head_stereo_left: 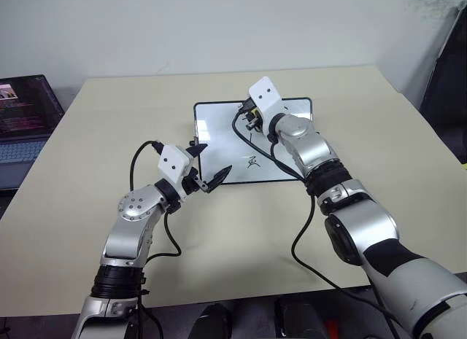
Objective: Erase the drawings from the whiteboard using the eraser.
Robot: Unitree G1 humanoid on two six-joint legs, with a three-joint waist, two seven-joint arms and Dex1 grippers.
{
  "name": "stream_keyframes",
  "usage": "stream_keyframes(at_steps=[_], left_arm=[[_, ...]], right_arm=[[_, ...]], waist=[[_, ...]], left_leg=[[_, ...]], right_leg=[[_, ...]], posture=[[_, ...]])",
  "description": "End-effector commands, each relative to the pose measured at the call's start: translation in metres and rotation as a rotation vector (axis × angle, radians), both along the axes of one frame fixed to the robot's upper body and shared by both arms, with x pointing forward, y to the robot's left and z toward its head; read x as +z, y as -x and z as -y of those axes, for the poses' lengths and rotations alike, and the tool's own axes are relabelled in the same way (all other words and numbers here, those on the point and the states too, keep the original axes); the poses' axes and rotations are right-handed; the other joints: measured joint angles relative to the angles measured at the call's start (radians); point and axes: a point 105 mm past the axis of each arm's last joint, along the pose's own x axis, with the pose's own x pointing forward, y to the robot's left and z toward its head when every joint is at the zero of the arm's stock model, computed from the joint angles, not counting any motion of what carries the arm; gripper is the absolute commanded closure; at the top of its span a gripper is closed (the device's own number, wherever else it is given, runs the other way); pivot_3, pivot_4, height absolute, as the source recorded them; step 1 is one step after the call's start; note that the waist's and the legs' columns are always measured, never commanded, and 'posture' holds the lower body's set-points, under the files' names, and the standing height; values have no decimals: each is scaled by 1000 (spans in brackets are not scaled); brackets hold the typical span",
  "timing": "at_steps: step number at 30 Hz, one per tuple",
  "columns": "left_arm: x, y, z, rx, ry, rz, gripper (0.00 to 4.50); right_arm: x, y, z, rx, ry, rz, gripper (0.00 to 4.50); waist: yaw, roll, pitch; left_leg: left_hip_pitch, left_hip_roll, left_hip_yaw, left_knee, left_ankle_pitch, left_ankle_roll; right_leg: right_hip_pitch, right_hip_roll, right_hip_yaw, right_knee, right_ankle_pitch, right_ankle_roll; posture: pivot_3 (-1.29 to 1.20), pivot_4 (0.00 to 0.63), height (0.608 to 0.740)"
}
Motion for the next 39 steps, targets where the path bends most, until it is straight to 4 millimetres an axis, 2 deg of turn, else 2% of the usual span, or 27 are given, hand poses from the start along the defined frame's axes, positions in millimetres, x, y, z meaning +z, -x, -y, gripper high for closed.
stream_keyframes(at_steps=[1,9,16,18,25,29,33,39], left_arm=[[15,3,1,-3,-5,63,0],[14,2,1,1,-3,66,0],[13,-1,1,-4,-4,63,0],[13,-1,2,-10,-6,62,0],[13,-4,6,-25,-5,65,0],[13,-6,7,-33,-5,67,0],[14,-8,10,-41,-4,70,0],[14,-7,9,-44,-7,72,0]], right_arm=[[11,5,-17,40,4,30,3374],[9,12,-33,80,-8,23,3374],[13,12,-29,80,-16,37,3374],[19,11,-25,76,-23,50,3374],[63,14,-10,68,-84,131,3374],[74,15,-5,61,-79,161,3374],[69,16,-5,76,-42,170,3374],[50,26,-27,194,66,184,3374]], waist=[[-3,0,0],[-7,0,0],[-7,0,0],[-7,0,0],[-7,0,0],[-8,0,0],[-7,0,0],[-10,0,0]], left_leg=[[0,0,0,0,0,0],[0,0,0,0,0,0],[0,0,-1,0,0,0],[-1,0,-1,0,0,0],[-1,0,-1,0,0,0],[-1,0,-1,0,0,0],[-1,0,-1,0,0,0],[-1,0,-1,0,0,0]], right_leg=[[0,0,0,0,0,0],[0,0,0,0,0,0],[0,0,0,0,0,0],[0,0,-1,-1,0,0],[0,0,-1,-1,0,0],[0,0,-1,-1,0,0],[0,0,-1,-1,0,0],[-1,0,-1,-1,0,0]], posture=[[0,150,740],[0,150,740],[0,150,740],[0,150,740],[0,150,740],[0,150,740],[0,150,740],[0,150,740]])
